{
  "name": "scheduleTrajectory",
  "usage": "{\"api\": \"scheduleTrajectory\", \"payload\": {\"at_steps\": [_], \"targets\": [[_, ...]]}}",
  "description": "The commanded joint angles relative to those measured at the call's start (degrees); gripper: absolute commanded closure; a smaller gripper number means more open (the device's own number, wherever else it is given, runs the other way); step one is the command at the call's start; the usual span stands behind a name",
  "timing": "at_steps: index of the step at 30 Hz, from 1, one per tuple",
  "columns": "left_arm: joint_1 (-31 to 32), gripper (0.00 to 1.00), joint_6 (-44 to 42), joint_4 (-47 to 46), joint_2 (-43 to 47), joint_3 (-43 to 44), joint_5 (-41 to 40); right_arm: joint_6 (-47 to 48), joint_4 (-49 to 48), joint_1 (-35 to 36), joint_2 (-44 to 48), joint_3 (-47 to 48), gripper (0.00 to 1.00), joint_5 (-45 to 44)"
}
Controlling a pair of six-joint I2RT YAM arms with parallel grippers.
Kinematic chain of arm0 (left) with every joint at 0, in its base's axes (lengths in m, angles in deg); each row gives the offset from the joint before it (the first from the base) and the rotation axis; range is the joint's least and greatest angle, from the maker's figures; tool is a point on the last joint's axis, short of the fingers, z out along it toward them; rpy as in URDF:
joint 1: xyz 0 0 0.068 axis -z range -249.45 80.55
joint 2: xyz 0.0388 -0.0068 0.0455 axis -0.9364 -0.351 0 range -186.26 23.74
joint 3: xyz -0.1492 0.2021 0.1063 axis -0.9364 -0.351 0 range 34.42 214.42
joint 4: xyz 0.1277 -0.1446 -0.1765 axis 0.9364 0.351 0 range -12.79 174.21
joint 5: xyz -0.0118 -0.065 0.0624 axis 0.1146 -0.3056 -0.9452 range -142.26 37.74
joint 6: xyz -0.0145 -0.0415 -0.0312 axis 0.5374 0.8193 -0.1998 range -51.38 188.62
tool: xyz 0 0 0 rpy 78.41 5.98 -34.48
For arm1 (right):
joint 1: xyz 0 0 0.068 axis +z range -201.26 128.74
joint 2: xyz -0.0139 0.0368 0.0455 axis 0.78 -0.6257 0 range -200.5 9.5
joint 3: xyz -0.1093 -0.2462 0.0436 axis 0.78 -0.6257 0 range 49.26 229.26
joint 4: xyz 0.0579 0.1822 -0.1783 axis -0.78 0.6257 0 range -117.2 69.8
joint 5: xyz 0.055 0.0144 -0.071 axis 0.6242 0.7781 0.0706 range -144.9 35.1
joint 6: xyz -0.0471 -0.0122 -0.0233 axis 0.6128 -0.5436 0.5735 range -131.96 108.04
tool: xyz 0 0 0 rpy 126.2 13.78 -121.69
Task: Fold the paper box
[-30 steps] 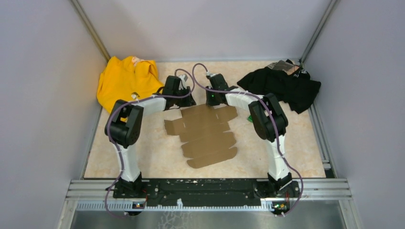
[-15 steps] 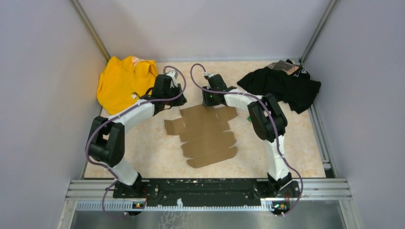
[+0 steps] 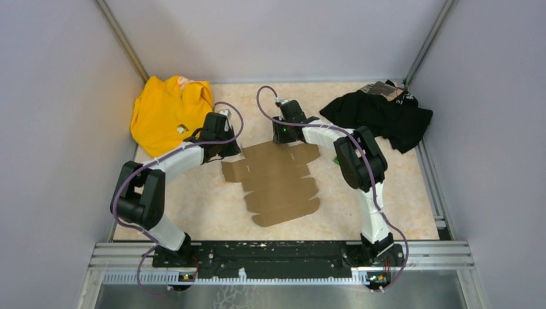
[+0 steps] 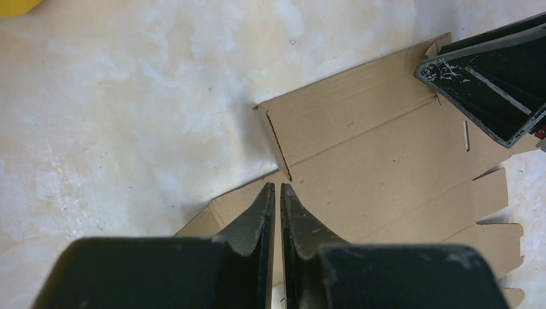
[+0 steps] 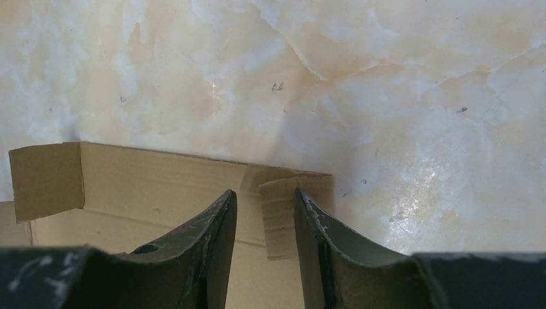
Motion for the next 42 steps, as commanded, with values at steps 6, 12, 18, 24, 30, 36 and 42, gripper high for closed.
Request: {"api": "scheduleTrajectory", "payload": {"at_steps": [6,12,18,24,30,36,42], "targets": [[-0.29,0.92,0.49,-2.58,-4.60,3.00,0.76,1.40,7.14,0.59,-2.95,-2.74,0.62,-2.14],[-0.27,0.93,1.22,-3.79,-8.50,6.68,3.04,1.66,7.85,0.67,-2.13,-2.55,0.63,-3.45],[-0.24,0.94,1.81,-4.01,-11.10,8.99,4.72,1.94,8.01,1.11,-1.74,-2.83,0.69,-4.14],[0.01,0.95,2.28,-4.28,-14.09,10.41,6.56,2.40,9.03,2.20,-2.55,-2.09,0.76,-7.26],[1.09,0.96,2.74,-4.45,-16.80,11.05,7.37,3.28,13.36,4.07,-4.82,0.99,0.84,-13.66],[2.05,0.96,3.18,-4.39,-19.28,11.07,6.64,3.24,17.29,5.45,-7.90,2.94,0.98,-18.35],[2.17,0.96,2.88,-4.28,-21.52,12.88,5.93,1.58,16.00,5.67,-9.71,1.63,1.00,-16.75]]}}
